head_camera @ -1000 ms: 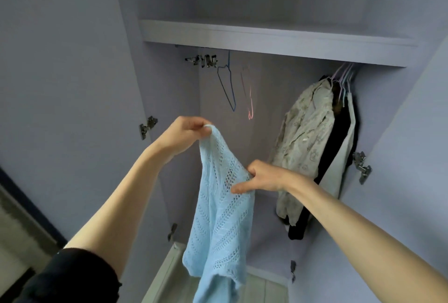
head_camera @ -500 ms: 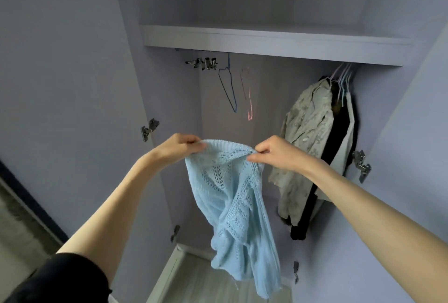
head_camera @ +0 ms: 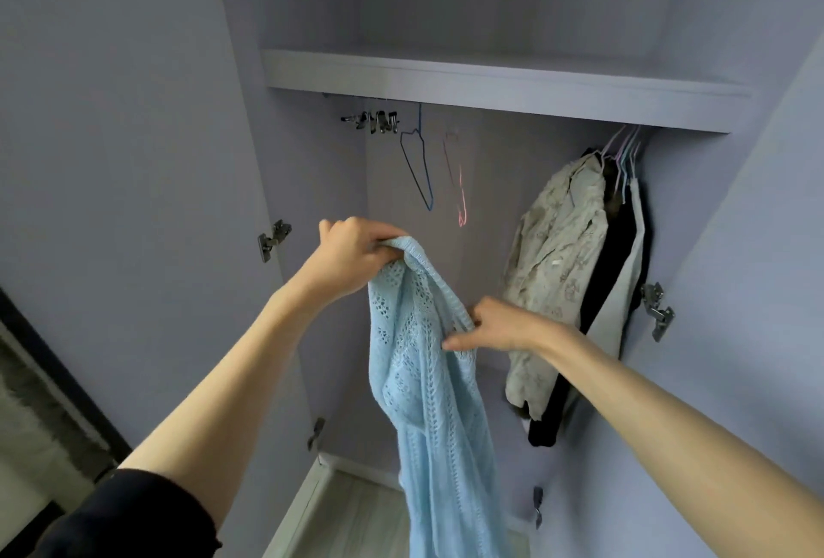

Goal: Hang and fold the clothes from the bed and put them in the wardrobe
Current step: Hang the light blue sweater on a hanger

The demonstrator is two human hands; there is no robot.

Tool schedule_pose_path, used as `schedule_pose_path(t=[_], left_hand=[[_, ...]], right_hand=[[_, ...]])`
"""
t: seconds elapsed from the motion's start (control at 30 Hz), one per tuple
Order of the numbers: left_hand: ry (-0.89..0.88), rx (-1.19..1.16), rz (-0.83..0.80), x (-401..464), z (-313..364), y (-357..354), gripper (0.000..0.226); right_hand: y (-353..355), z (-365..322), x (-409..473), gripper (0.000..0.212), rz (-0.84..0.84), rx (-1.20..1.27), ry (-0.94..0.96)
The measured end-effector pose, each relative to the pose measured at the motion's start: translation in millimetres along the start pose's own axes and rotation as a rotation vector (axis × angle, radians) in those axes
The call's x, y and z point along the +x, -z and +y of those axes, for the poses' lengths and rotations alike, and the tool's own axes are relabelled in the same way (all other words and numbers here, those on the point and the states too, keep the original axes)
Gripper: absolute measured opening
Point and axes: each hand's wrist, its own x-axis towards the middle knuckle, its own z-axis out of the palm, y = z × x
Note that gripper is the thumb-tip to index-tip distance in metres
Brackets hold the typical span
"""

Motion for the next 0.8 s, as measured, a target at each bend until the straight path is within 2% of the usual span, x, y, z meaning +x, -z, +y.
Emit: schedule_pose_path(t=[0.17,0.33,0.43,0.53,0.63,0.73,0.8], left_hand=[[0.048,-0.068,0.022,-2,-19,21,0.043],[0.13,-0.117,0.072,-8,-43,24,0.049],[0.139,-0.105,0.09,-9,-46,26,0.049],[0.188,-0.188,0.127,-11,-54,29,0.044],[0.223,-0.236,0.141,-16,-63,32,0.042],[0.203,-0.154,0.078,-21,-71,30,0.042],[0.215,0.004,0.032,-24,-77,25,0.036]], right_hand=[[-1,26,1,0.034,-0.001,-0.17,-0.087],[14,33,-2,0.05,0.013,-0.384,-0.106],[5,31,2,0.044,-0.057,-0.359,-0.103],[-10,33,3,0.042,-0.118,-0.357,-0.126],[-15,39,3,0.032,-0.173,-0.442,-0.198],[-6,35,2,0.027,-0.142,-0.569,-0.304],[8,31,1,0.025,-0.073,-0.706,-0.369]])
